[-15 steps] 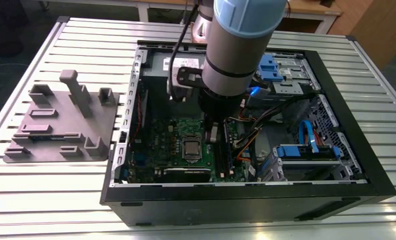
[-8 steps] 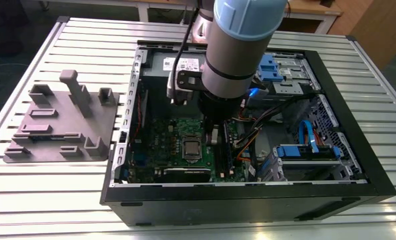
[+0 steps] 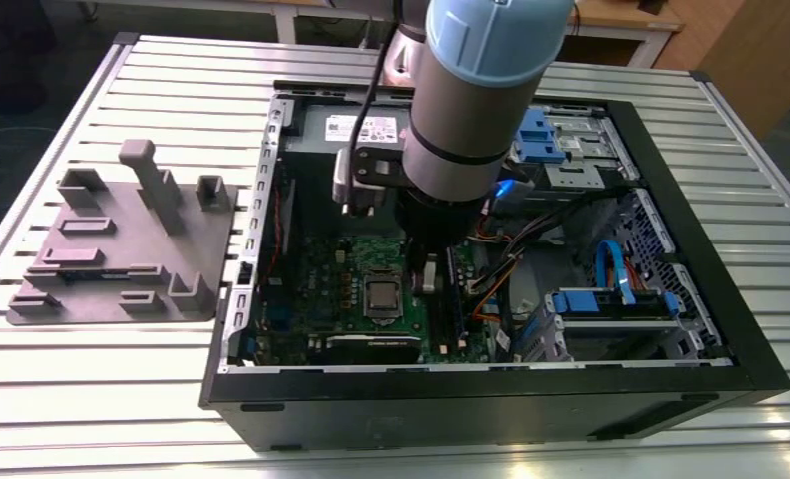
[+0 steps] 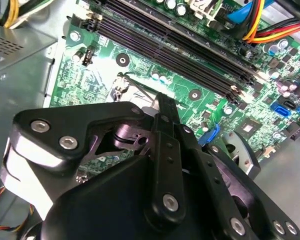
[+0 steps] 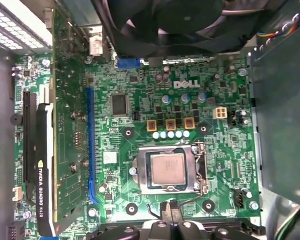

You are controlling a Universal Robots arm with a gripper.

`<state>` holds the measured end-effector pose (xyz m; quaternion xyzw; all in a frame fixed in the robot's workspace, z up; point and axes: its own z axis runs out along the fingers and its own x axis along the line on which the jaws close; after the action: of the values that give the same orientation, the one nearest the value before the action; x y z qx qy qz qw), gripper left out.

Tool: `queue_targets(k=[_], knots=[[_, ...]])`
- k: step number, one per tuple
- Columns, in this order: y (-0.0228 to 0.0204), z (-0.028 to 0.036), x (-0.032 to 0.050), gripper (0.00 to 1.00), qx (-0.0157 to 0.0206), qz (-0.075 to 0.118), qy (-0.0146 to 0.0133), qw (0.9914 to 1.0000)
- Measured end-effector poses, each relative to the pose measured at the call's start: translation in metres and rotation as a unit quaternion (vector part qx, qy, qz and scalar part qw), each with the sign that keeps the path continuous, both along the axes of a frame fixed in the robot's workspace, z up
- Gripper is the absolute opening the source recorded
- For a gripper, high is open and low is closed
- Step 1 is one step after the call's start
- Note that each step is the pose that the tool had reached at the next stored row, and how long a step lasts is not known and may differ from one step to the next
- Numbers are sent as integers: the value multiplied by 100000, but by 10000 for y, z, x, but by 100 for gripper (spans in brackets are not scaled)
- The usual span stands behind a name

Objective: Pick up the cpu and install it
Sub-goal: 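Install the first cpu locking lever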

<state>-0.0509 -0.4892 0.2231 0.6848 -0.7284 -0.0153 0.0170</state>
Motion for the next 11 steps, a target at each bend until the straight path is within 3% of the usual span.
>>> queue_targets(k=[11], knots=[[-48,-75,-1,11,-232,1961,-4,99980]])
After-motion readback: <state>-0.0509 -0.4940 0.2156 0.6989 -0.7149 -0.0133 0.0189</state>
